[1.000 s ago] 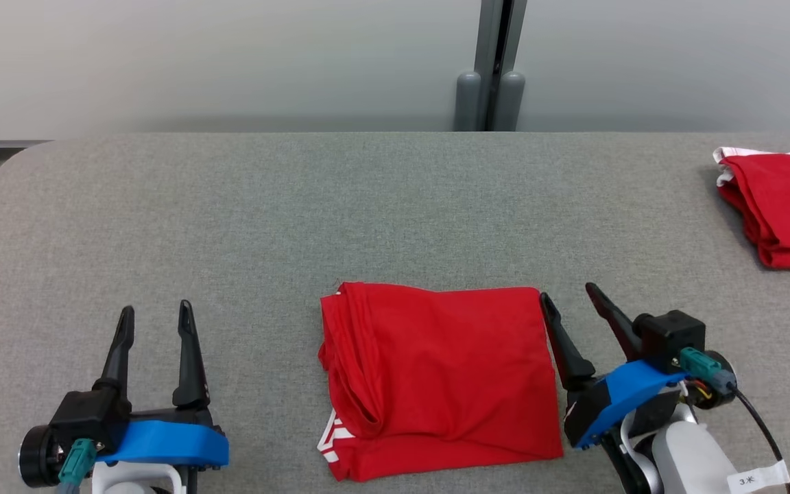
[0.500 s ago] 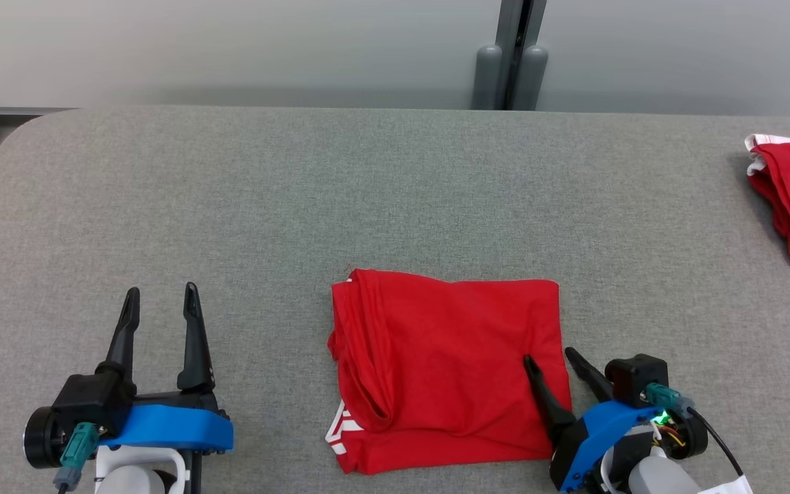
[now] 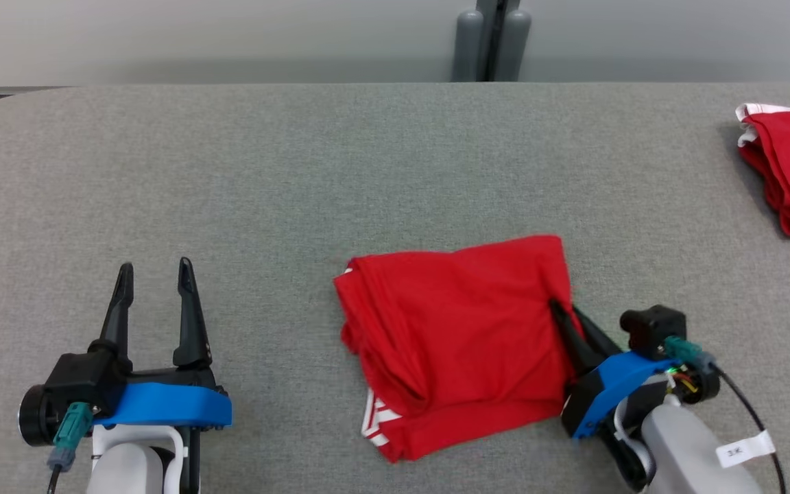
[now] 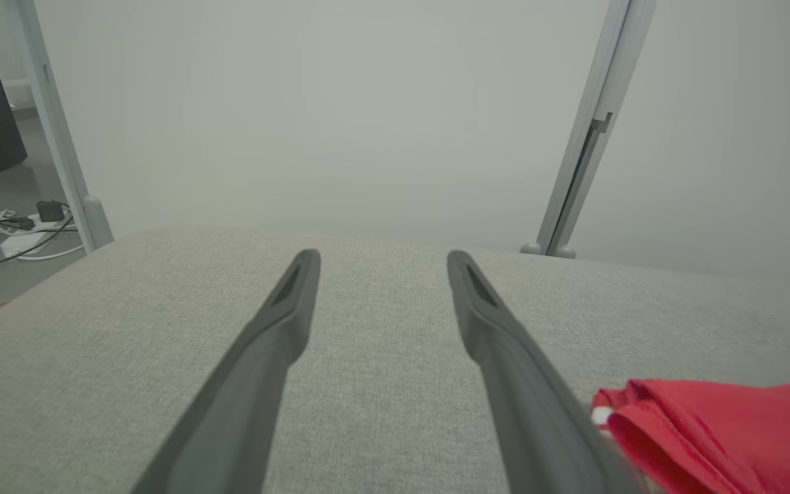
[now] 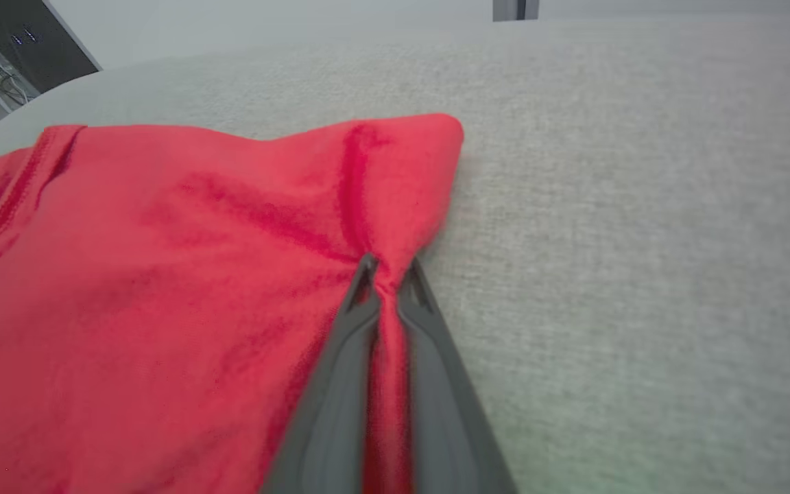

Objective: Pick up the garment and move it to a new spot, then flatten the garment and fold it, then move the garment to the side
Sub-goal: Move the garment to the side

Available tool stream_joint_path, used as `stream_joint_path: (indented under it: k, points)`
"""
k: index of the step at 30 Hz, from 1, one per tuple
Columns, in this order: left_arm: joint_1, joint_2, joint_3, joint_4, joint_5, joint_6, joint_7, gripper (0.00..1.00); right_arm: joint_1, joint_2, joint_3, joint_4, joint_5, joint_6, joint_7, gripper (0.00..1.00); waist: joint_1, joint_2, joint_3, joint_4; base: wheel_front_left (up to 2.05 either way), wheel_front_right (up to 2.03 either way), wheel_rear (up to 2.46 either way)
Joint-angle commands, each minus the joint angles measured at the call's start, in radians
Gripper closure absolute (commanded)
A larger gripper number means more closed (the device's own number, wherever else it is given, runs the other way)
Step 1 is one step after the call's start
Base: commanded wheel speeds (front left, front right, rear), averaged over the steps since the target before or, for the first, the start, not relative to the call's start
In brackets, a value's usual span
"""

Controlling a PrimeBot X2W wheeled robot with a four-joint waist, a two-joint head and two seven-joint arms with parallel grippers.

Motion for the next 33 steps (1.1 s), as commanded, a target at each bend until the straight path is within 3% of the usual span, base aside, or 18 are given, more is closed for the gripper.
stream_joint_path:
  k: [1, 13, 18, 28, 33]
  points:
    - [-0.022, -0.001, 0.0, -0.007, -0.002, 0.001, -0.004, 0.0, -0.027, -0.033, -0.014, -0.006, -0.004, -0.002, -0.011, 1.0, -0.0001, -0.0001, 0.011, -0.01, 0.0, 0.0, 0.0]
    - [-0.106, 0.001, 0.006, -0.047, 0.035, -0.021, -0.004, 0.0, -0.084, -0.214, -0.134, -0.075, -0.012, -0.001, -0.029, 1.0, -0.0001, -0.0001, 0.134, -0.134, 0.0, 0.0, 0.0]
    - [-0.134, 0.012, 0.014, -0.063, 0.05, -0.027, -0.004, 0.0, -0.09, -0.245, -0.19, -0.118, -0.023, -0.001, -0.036, 1.0, -0.0001, -0.0001, 0.173, -0.175, 0.0, 0.0, 0.0]
    - [-0.162, 0.012, 0.003, -0.074, 0.064, -0.035, -0.004, 0.0, -0.215, -0.293, -0.155, -0.208, -0.081, -0.001, 0.001, 1.0, -0.0001, -0.0001, 0.2, -0.177, 0.0, 0.0, 0.0]
    - [-0.194, 0.012, -0.012, -0.107, 0.067, -0.038, -0.004, 0.0, -0.346, -0.389, -0.148, -0.235, -0.116, -0.001, 0.075, 1.0, -0.0001, -0.0001, 0.256, -0.159, 0.0, 0.0, 0.0]
